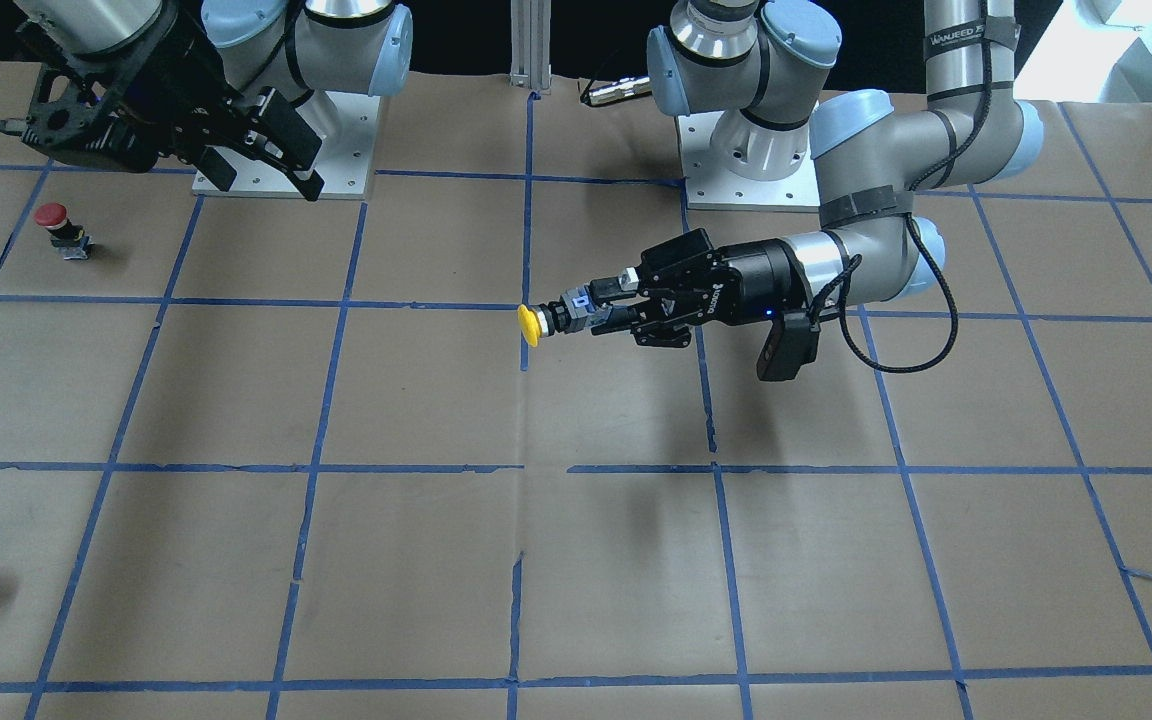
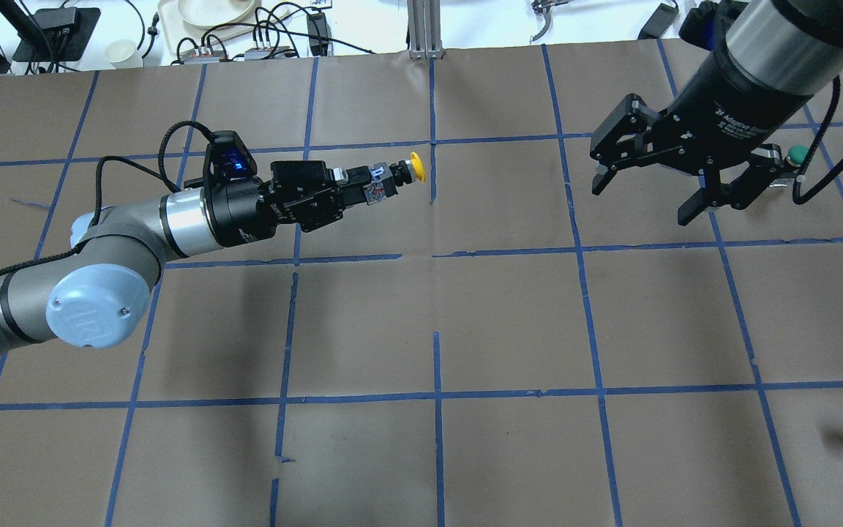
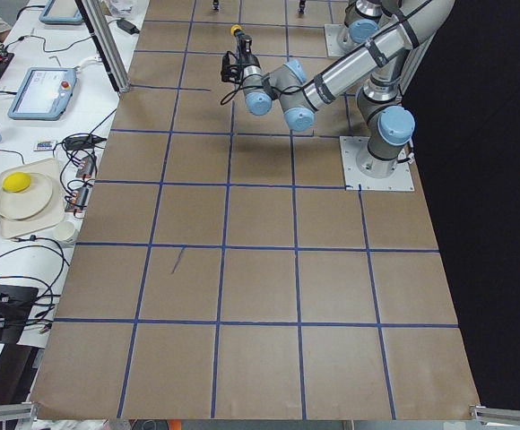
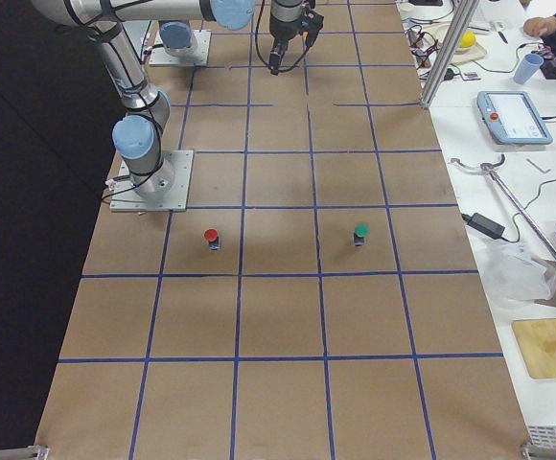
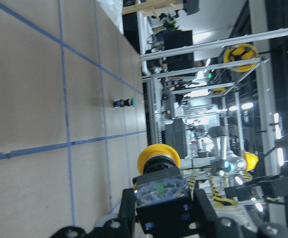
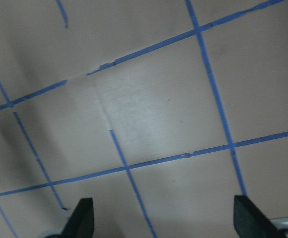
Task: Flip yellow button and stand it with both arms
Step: 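Lift the yellow button with the left gripper and carry it toward the right gripper, then hold the button out with the left gripper while the right gripper approaches its yellow cap, then close the right gripper on the yellow cap and open the left gripper, then carry the button with the right gripper away while the left gripper withdraws, then lower the button upright onto the table with the right gripper, then open the right gripper and raise it away from the standing button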
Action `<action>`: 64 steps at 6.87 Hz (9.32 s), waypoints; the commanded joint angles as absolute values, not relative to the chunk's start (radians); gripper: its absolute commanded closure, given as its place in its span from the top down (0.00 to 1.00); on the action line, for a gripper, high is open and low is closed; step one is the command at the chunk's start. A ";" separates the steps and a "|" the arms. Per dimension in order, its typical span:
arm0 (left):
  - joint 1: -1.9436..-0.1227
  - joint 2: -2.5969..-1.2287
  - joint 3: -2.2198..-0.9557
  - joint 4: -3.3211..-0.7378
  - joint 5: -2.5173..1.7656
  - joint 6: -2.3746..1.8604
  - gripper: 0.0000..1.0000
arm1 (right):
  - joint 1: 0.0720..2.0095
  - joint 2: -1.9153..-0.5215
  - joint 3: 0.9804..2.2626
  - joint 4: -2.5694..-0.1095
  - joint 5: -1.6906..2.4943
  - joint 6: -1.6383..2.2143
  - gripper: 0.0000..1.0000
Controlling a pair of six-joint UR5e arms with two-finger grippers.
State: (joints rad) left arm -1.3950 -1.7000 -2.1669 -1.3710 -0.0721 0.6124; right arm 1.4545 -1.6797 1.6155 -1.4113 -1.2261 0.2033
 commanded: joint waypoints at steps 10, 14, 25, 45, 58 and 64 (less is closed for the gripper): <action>-1.640 -1.733 -2.092 -1.351 -0.367 0.571 0.15 | 1.452 -1.578 1.625 -1.456 -0.643 0.434 0.97; -1.644 -1.746 -2.085 -1.350 -0.365 0.558 0.16 | 1.433 -1.577 1.598 -1.465 -0.693 0.446 0.97; -1.646 -1.730 -2.095 -1.359 -0.359 0.557 0.18 | 1.422 -1.600 1.601 -1.359 -0.695 0.449 0.43; -1.655 -1.591 -1.565 -1.612 1.578 0.017 1.00 | 0.920 -1.473 1.985 -2.219 -1.668 -0.280 0.26; -1.643 -1.510 -1.606 -1.626 1.575 0.020 1.00 | 0.933 -1.362 2.134 -2.588 -1.744 0.026 1.00; -1.641 -1.502 -1.621 -1.572 1.580 0.020 1.00 | 1.094 -1.643 1.808 -1.718 -1.637 -0.077 1.00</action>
State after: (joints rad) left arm -1.6417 -1.5060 -1.6207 -1.5692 1.5793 0.0197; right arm 1.0188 -1.5964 1.9215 -1.9320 -1.6407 -0.0757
